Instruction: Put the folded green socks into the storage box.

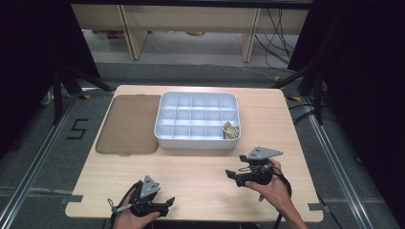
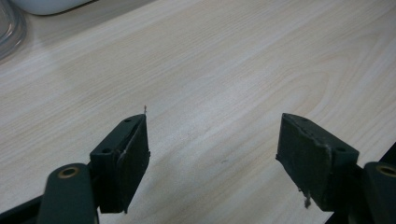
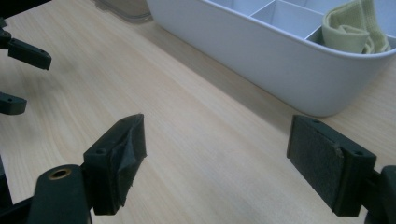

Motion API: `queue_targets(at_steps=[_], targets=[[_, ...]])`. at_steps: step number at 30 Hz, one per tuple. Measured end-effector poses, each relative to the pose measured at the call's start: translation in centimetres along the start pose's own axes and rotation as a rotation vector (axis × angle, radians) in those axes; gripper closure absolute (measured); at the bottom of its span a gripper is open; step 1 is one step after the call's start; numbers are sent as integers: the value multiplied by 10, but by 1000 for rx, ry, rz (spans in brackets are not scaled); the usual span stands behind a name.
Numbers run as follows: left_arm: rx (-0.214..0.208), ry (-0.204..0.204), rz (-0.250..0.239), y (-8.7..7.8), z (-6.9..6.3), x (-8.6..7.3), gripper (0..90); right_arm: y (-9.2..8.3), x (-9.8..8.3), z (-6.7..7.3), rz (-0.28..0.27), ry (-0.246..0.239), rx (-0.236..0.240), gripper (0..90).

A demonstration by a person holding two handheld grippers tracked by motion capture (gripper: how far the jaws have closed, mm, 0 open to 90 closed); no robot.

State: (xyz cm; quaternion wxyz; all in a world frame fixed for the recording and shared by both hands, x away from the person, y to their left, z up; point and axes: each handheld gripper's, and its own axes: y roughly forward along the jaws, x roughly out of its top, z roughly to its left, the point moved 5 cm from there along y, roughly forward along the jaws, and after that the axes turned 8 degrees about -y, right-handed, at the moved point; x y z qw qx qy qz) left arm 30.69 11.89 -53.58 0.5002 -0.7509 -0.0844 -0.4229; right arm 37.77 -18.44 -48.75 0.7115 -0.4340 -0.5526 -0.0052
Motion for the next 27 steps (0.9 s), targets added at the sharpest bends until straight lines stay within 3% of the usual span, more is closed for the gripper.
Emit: queue_targets(at_steps=[2, 3, 4, 9, 15, 16, 17, 18, 19, 20, 27], targets=[[6, -14, -4, 1, -1, 0, 245, 0, -3, 3, 0, 7, 10, 202], [5, -19, -4, 1, -1, 0, 246, 0, -4, 2, 2, -19, 14, 202], [6, -17, -4, 1, -1, 0, 245, -1, -6, 4, 6, 8, 6, 202], [6, -20, -7, 1, -1, 0, 245, 2, -14, 5, 2, -22, -8, 187], [2, -26, -10, 1, -1, 0, 245, 0, -22, 12, 11, 27, 2, 180], [2, -26, -9, 1, -1, 0, 245, 1, -23, 10, 2, -7, 11, 180], [2, -27, -9, 1, -1, 0, 245, -1, -25, 12, 12, 15, 2, 180], [3, -27, -12, 1, -1, 0, 246, -1, -26, 11, 4, 4, -3, 179], [3, -28, -11, 1, -1, 0, 245, -2, -27, 14, 10, 33, 6, 178], [2, -27, -11, 1, -1, 0, 245, -2, -28, 12, 11, 7, 7, 178], [1, -26, -9, 1, -2, 0, 245, -6, -38, 18, 29, 12, 15, 169]])
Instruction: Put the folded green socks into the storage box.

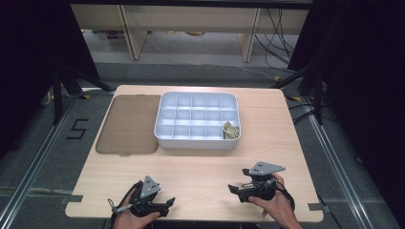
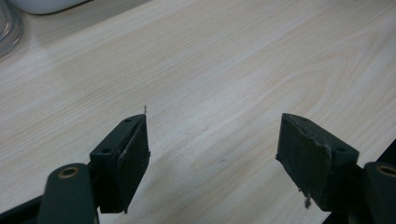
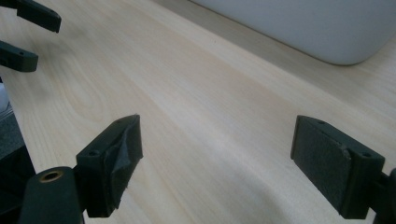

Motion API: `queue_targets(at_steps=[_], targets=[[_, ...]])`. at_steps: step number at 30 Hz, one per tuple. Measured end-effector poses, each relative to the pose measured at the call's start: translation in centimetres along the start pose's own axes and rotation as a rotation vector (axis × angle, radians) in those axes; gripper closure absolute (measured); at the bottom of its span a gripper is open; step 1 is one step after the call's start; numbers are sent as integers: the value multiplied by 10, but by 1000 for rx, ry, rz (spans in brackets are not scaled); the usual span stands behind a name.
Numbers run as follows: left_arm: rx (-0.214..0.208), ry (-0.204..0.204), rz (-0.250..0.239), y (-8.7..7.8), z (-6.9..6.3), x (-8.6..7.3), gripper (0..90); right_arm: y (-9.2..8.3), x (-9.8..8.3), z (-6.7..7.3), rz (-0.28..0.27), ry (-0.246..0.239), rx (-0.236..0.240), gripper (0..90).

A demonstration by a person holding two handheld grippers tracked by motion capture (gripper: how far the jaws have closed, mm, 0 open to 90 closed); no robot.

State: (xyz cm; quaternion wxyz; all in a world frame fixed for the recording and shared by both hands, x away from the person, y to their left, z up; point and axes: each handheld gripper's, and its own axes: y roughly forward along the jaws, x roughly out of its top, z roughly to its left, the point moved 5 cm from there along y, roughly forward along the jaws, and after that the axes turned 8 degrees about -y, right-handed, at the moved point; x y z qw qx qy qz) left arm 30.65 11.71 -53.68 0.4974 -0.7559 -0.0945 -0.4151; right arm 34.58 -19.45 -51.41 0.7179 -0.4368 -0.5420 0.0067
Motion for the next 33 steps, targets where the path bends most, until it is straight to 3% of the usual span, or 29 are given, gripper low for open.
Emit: queue_targets(at_steps=[6, 9, 10, 13, 15, 16, 19, 21, 23, 24, 27, 28, 29, 31, 33], targets=[[0, 1, 2, 0, -1, 0, 245, -1, -10, 4, 21, -30, -7, 162], [-7, -6, -5, 0, -2, 0, 245, -1, -13, 8, 22, -24, 3, 162], [-6, 9, -5, 0, -1, 0, 245, -1, -15, 10, 14, -15, 16, 162], [-7, 11, 1, 0, -1, 0, 245, -3, -18, 11, 16, -33, 0, 162], [-10, 12, -2, 0, -1, 0, 245, -4, -20, 13, 20, -12, -5, 162], [-9, 11, -2, 0, -1, 0, 245, -3, -21, 13, 21, -32, 5, 162], [-5, 22, 6, 0, 0, 0, 243, -6, -23, 14, 16, -39, -15, 162], [-2, 22, 4, 0, -1, 0, 239, -6, -24, 15, 21, -40, 1, 162], [-1, 20, 1, 1, -1, 0, 232, -8, -27, 17, 29, -7, -19, 162], [-1, 23, 1, 1, -1, 0, 232, -7, -27, 15, 20, -33, -30, 162], [-2, 7, -5, 1, -1, 0, 232, -8, -29, 15, 23, -49, -30, 162], [0, 7, -7, 1, -1, 0, 232, -8, -30, 15, 23, -54, -28, 162], [-2, 7, -8, 1, -1, 0, 231, -8, -30, 16, 31, -48, 11, 162], [3, 15, -2, 1, -1, 0, 226, -8, -31, 15, 34, -54, -28, 162], [1, 26, -2, 1, 0, 0, 222, -8, -32, 14, 34, -53, -38, 163]])
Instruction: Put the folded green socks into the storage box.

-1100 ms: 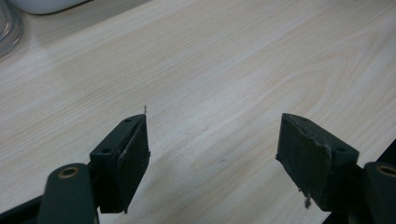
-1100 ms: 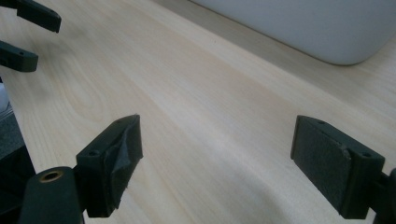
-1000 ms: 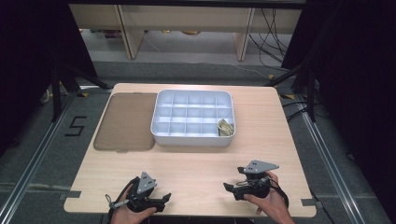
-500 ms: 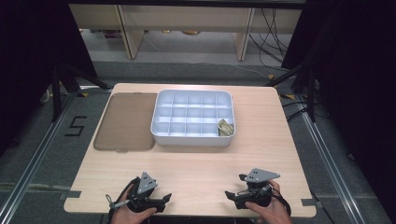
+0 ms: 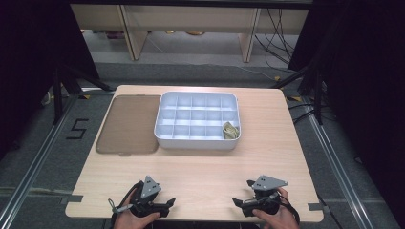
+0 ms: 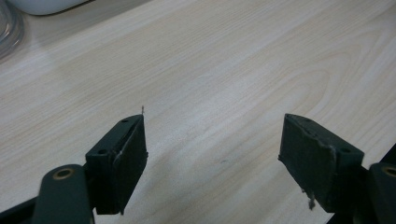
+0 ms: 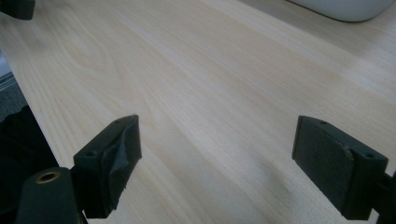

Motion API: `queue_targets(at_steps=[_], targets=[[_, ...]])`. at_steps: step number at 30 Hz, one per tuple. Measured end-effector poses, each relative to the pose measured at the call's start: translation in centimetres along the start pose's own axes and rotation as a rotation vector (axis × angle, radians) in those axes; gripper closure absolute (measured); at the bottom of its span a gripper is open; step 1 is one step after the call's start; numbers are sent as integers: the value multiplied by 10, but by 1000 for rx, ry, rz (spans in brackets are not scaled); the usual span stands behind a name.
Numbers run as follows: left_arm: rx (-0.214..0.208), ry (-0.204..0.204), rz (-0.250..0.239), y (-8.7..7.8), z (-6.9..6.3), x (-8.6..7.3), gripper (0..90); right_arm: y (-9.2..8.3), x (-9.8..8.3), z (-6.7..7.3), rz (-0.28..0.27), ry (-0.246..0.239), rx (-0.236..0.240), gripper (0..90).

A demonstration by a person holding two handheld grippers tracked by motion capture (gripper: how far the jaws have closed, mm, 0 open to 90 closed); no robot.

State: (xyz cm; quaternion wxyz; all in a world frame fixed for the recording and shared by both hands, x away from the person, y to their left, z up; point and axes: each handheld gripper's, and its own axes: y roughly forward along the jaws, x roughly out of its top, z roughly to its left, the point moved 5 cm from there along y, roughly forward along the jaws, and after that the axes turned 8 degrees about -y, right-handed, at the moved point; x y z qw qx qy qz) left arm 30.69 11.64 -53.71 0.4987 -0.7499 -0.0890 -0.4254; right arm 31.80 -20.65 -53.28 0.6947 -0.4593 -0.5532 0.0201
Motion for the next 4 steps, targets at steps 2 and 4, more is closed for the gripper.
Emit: queue_targets(at_steps=[2, 4], targets=[[7, -3, -5, 1, 0, 0, 211, 0, 0, 0, -4, -2, 4, 162], [6, -7, -3, 2, 0, 0, 195, 0, 0, 2, -1, 2, 9, 162]])
